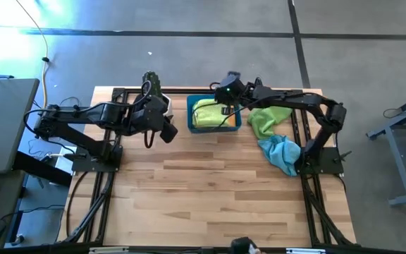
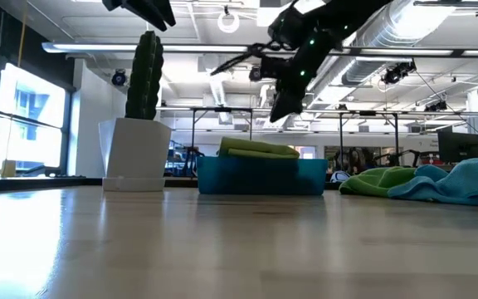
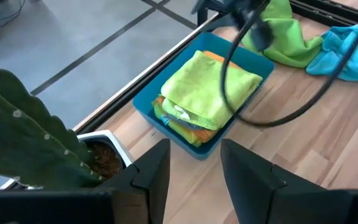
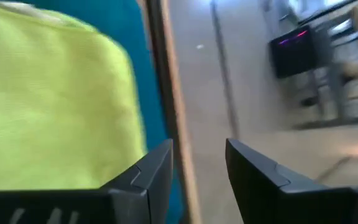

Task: Fold microfiber towels
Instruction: Fold the blue microfiber towel

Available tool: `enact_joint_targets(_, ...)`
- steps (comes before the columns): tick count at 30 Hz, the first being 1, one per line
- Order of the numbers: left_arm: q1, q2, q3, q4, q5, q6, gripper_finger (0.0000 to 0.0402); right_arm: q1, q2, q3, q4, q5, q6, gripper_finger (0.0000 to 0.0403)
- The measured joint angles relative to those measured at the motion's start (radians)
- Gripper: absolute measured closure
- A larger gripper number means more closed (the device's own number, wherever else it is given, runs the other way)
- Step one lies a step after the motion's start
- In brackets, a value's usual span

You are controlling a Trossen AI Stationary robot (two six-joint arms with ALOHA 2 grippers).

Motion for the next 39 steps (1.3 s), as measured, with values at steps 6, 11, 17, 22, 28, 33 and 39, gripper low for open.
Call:
enact_joint_targets(6,0.000,0.000,0.000,0.000,0.000,0.000,0.0268,-0.016,-0.099,0.000,-0.233,-0.116,0.241,0.0269)
enact_joint_targets(11,0.000,0.000,0.000,0.000,0.001,0.001,0.0268,-0.016,-0.149,0.000,-0.546,-0.274,0.562,0.0270)
enact_joint_targets(17,0.000,0.000,0.000,0.000,0.004,0.001,0.0268,0.011,-0.150,-0.074,-0.950,-0.337,0.977,0.0270)
enact_joint_targets(22,0.000,0.000,0.000,0.000,0.008,0.011,0.0268,0.086,-0.150,-0.252,-1.107,-0.358,1.026,0.0270)
enact_joint_targets(28,0.000,0.000,0.000,0.001,0.042,0.025,0.0268,0.165,-0.218,-0.503,-0.963,-0.510,1.012,0.0270)
enact_joint_targets(33,0.000,0.000,0.000,0.018,0.030,0.019,0.0268,0.193,-0.281,-0.636,-0.803,-0.491,1.081,0.0270)
enact_joint_targets(39,0.000,0.000,0.000,0.151,0.024,0.019,0.0268,0.240,-0.347,-0.716,-0.531,-0.518,1.016,0.0270)
